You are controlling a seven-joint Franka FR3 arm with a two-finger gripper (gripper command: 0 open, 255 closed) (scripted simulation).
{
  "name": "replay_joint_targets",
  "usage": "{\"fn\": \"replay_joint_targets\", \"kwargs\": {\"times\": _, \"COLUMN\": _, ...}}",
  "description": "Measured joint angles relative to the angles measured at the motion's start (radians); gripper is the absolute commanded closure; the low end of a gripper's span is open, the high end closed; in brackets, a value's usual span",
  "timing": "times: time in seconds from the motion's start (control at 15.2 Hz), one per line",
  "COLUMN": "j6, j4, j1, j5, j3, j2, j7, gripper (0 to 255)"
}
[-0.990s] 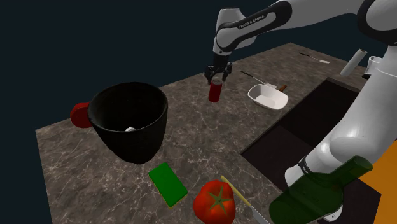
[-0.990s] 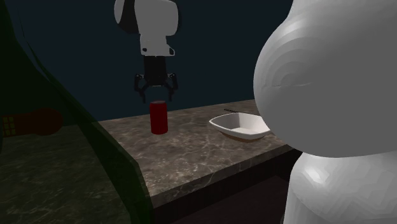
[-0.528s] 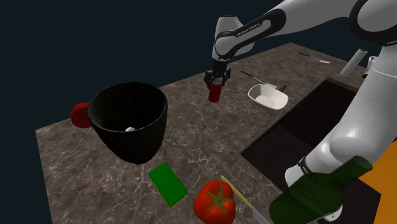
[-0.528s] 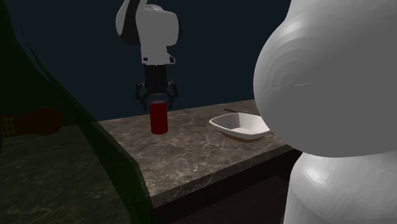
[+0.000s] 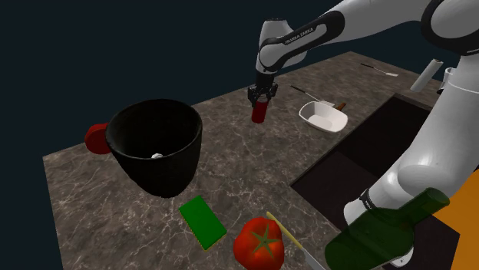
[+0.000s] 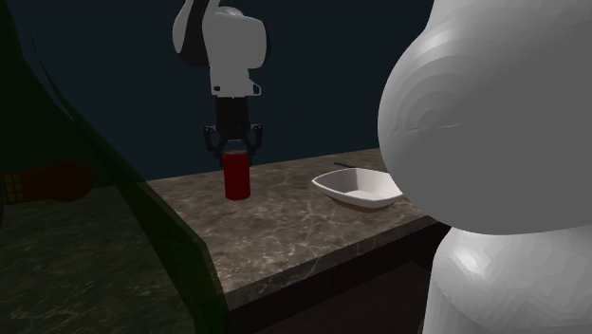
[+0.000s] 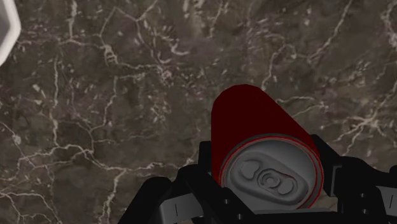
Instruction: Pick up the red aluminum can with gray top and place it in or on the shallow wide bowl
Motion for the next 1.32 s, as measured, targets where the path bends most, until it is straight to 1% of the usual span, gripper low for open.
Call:
{"fn": "replay_joint_targets", "kwargs": {"times": 0.53, "j6": -0.007, "j4": 0.003, "j1": 0.000, "j5": 0.000, "j3": 0.000, "j2": -0.003, "j7": 0.000, "gripper": 255}}
{"fn": "replay_joint_targets", "kwargs": {"times": 0.86, "j6": -0.057, "j4": 0.020, "j1": 0.000, "j5": 0.002, "j3": 0.001, "j2": -0.036, "j7": 0.000, "gripper": 255}}
{"fn": "replay_joint_targets", "kwargs": {"times": 1.32, "j6": -0.149, "j4": 0.077, "j1": 0.000, "j5": 0.003, "j3": 0.001, "j2": -0.071, "j7": -0.002, "gripper": 255}}
